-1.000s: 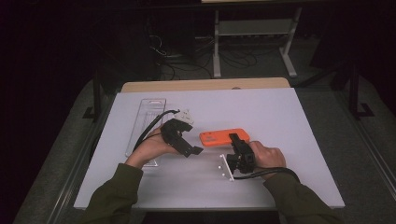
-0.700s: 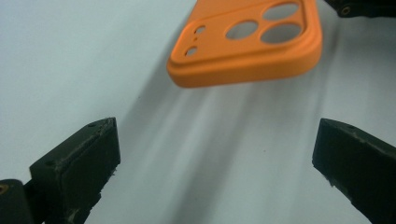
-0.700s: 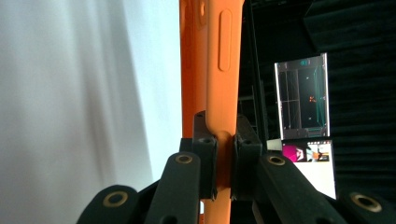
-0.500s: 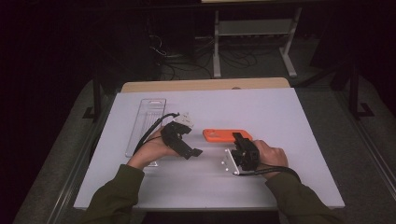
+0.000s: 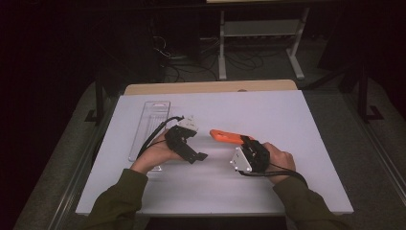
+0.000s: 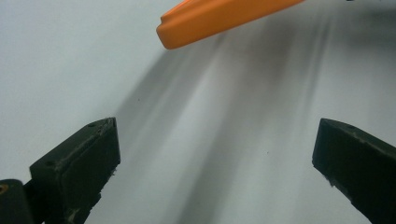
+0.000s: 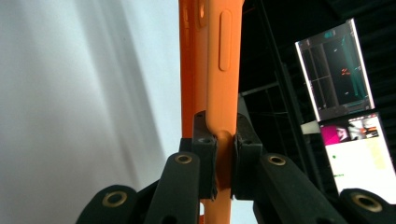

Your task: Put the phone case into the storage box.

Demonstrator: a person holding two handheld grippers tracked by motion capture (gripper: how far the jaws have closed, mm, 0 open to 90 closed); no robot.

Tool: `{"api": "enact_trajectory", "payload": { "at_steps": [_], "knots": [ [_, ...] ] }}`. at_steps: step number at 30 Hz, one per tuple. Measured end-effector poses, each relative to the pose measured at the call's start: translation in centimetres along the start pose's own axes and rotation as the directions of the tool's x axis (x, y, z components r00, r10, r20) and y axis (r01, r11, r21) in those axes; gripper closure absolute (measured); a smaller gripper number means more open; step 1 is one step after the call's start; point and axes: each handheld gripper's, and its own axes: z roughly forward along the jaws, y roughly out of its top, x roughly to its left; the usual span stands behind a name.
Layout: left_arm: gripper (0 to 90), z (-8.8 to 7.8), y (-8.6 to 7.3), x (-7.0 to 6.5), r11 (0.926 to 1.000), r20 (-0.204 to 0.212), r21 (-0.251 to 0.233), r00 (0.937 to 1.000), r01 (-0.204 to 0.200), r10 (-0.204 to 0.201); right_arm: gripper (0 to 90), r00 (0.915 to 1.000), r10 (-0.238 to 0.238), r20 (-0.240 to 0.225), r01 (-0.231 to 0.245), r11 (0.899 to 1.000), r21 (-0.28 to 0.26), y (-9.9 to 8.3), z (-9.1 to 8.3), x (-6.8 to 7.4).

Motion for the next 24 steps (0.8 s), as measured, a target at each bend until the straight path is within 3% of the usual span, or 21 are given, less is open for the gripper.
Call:
{"api": "enact_trajectory", "payload": {
  "at_steps": [2, 3, 14, 17, 21, 24],
  "knots": [
    [0.1, 0.1, 0.0, -0.1, 0.9999, -0.002, -0.011, 1.0, 0.01, -0.01, 81.7, 0.9988, 0.049, -0.007, -0.049, 0.999, -0.002, 0.0, 0.0, 0.0],
    [0.1, 0.1, 0.0, -0.1, 0.9999, -0.002, -0.012, 0.9999, 0.011, -0.011, 81.7, 0.9991, 0.042, -0.006, -0.042, 0.999, -0.006, -0.1, 0.1, 0.0],
    [0.2, -0.1, 0.0, 0.1, 0.9998, -0.011, -0.01, 0.9998, -0.018, 0.018, 81.6, 0.9893, 0.138, -0.046, -0.138, 0.99, 0.009, -0.4, 0.3, -0.7],
    [0.4, -0.2, 0.0, 0.1, 0.9999, -0.008, -0.006, 0.9999, -0.014, 0.014, 81.6, 0.9744, 0.217, -0.059, -0.217, 0.976, 0.011, -0.3, 0.2, -0.7],
    [1.4, -0.3, 0.1, 0.3, 0.9996, -0.003, 0.004, 0.9996, -0.03, 0.03, 81.6, 0.9664, 0.247, -0.073, -0.246, 0.969, 0.02, -0.5, 0.2, -1.1],
    [2.6, -0.3, 0.1, 0.2, 0.9998, -0.004, -0.009, 0.9999, -0.015, 0.015, 81.6, 0.9604, 0.266, -0.084, -0.265, 0.964, 0.022, -0.7, 0.3, -1.3]
  ]
}}
